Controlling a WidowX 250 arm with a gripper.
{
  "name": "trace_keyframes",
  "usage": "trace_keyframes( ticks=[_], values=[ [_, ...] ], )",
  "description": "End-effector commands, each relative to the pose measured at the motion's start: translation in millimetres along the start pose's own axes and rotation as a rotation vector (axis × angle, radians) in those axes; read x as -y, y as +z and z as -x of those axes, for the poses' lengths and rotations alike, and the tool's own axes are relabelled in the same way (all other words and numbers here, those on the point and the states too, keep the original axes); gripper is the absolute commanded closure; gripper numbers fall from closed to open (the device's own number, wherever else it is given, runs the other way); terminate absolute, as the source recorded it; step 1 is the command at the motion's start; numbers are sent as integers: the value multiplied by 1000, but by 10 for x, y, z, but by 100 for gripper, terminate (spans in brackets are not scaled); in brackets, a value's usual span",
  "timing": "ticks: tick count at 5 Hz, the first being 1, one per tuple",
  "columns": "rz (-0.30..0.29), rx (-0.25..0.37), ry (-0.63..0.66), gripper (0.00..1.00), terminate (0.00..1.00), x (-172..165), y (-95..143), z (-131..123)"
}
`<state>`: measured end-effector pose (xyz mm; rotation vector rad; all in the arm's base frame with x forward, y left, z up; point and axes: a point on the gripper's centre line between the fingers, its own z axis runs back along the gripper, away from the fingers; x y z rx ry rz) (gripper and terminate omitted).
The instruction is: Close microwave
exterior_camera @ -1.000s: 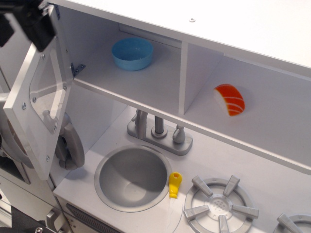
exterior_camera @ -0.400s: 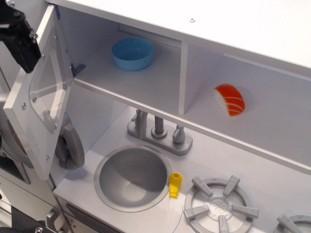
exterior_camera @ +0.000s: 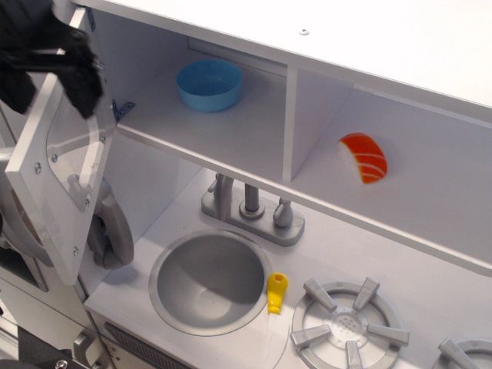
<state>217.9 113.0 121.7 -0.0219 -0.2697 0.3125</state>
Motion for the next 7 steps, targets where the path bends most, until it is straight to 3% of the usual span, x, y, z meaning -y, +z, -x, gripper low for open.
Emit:
trace_keyframes(
  ticks=[1, 3, 4, 5, 7],
  values=[
    [61, 64, -10, 0, 0, 404, 54, -149],
    [198, 16, -44, 0, 0, 922, 302, -116],
    [254, -2, -86, 0, 0, 886, 470, 83],
    [220, -7, -124, 0, 0, 576, 494, 264],
    [98, 35, -84, 0, 0, -110, 315, 159]
  ],
)
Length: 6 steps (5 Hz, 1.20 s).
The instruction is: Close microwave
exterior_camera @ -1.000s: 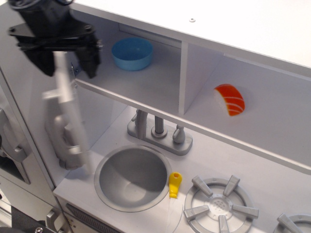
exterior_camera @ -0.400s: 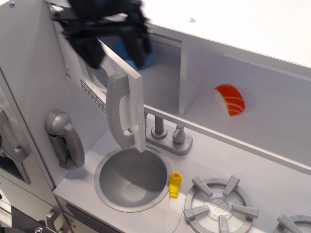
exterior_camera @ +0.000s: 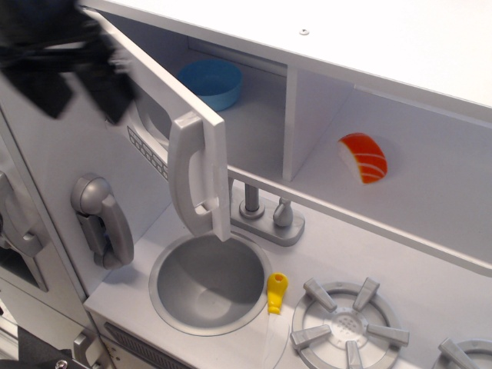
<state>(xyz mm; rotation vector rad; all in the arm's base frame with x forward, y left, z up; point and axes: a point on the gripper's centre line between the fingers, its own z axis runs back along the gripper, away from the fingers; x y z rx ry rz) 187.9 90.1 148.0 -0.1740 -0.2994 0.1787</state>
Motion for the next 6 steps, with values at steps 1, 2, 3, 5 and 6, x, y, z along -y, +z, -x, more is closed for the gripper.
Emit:
trace_keyframes(
  ticks=[1, 2, 3, 5, 6],
  values=[
    [-144, 43, 48, 0, 0, -396, -165, -215],
    [-173, 52, 42, 0, 0, -377, -342, -310],
    [-176, 75, 49, 0, 0, -312, -432, -458],
    [-171, 106, 74, 0, 0, -160, -518, -719],
    [-166, 117, 75, 0, 0, -96, -532, -792]
  ],
)
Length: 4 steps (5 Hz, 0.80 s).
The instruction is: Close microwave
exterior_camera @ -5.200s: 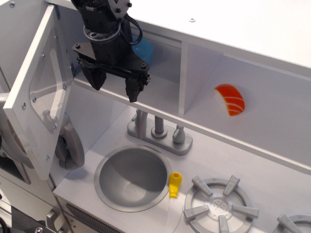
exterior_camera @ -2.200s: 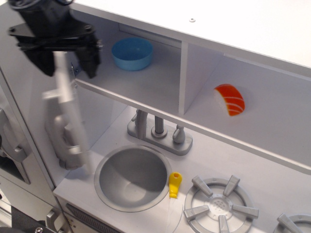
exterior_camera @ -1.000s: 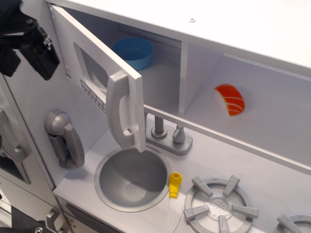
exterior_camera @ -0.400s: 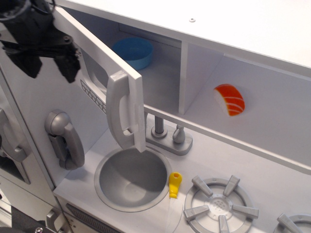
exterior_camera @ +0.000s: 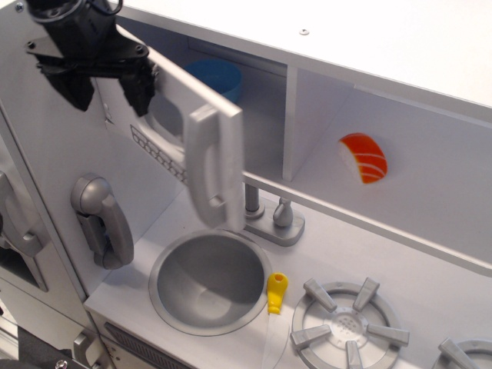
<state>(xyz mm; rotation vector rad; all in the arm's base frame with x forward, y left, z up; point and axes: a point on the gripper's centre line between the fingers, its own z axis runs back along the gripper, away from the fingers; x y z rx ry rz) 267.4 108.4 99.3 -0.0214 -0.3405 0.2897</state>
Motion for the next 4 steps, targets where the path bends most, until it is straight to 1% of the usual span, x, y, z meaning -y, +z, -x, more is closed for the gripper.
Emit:
trace_keyframes(
  ticks=[1, 2, 3, 4],
  values=[
    [4, 74, 0, 0, 0, 109, 129, -227],
    [9, 116, 11, 0, 0, 152, 103, -311],
    [10, 137, 6, 0, 0, 189, 62, -365],
    [2, 121, 8, 0, 0, 200, 54, -380]
  ],
)
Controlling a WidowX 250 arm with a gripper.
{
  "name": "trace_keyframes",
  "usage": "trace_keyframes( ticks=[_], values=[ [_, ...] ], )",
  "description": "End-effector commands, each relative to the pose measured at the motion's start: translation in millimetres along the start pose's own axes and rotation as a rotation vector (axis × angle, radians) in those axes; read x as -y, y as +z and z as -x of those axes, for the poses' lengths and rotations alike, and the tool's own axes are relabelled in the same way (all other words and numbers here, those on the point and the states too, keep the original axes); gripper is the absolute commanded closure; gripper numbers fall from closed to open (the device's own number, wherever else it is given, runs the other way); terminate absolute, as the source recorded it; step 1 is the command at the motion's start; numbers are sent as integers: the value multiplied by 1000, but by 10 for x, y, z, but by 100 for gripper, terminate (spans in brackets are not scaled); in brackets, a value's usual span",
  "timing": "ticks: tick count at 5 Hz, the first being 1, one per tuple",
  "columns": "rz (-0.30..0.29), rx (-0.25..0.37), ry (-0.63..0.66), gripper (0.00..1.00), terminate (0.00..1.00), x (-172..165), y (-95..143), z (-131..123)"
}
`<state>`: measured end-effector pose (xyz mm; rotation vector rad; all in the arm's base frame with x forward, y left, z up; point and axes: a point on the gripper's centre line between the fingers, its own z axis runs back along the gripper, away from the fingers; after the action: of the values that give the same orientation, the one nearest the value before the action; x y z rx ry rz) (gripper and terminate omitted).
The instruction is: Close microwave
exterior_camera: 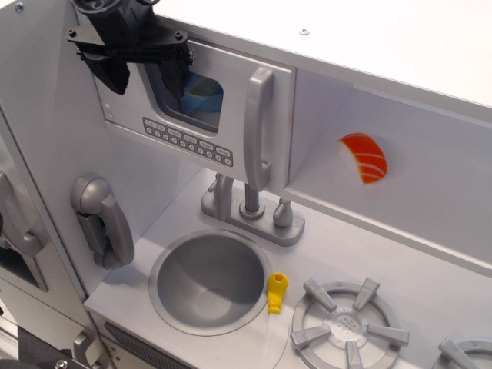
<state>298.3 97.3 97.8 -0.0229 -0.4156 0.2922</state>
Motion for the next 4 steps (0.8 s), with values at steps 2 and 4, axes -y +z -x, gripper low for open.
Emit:
trace_keyframes(
  ticks=[2, 4],
  values=[
    [-29, -126, -47, 0, 0, -338, 330, 303],
    [-34, -165, -100, 0, 0, -465, 325, 539]
  ],
)
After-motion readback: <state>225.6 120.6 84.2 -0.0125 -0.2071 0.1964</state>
